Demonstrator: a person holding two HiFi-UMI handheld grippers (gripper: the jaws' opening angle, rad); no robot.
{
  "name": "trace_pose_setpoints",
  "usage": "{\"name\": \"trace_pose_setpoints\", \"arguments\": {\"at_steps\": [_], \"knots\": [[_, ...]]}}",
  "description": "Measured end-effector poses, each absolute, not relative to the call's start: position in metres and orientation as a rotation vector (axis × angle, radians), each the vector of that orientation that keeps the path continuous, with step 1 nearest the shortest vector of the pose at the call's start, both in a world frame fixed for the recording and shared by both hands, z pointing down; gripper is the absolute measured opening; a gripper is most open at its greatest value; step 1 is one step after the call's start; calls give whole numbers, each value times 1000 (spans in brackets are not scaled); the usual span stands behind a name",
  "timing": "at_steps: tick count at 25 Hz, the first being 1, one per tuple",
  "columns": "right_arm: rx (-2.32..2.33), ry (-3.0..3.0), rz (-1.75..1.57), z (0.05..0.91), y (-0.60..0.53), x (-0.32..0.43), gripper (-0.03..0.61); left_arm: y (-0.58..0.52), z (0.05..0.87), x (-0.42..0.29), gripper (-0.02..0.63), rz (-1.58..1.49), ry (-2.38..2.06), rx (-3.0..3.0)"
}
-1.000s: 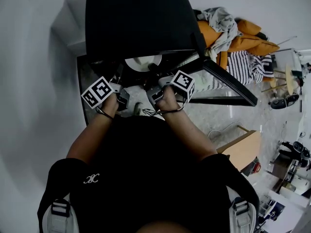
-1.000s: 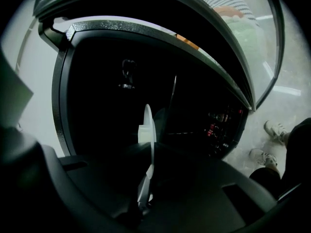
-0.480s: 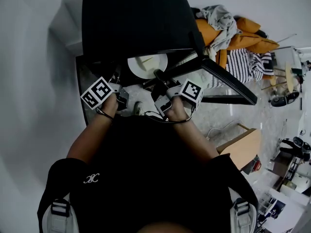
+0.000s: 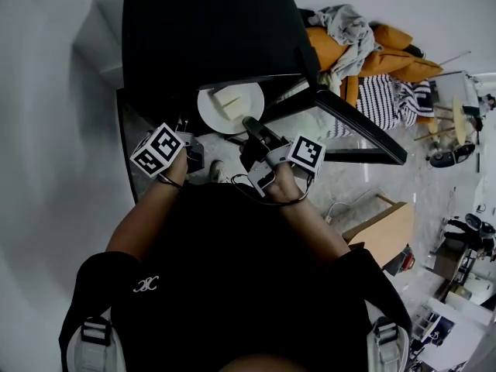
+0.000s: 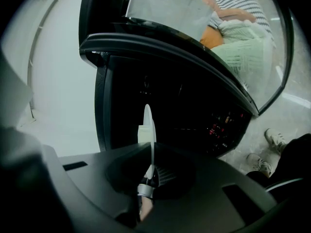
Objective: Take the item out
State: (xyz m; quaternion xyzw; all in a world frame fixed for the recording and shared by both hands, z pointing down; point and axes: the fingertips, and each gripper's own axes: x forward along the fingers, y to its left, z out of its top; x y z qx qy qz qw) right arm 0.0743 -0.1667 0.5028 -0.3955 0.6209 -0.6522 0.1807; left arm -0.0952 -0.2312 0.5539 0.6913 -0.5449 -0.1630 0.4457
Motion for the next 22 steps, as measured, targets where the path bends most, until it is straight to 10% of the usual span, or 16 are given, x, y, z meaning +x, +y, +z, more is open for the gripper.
{"name": "trace_pose_setpoints", "arguments": {"at_steps": [22], "knots": [[-1034,1843,-1885,499,-164,76,21,-249,552,-104,133,-468,-1591,1598]]}}
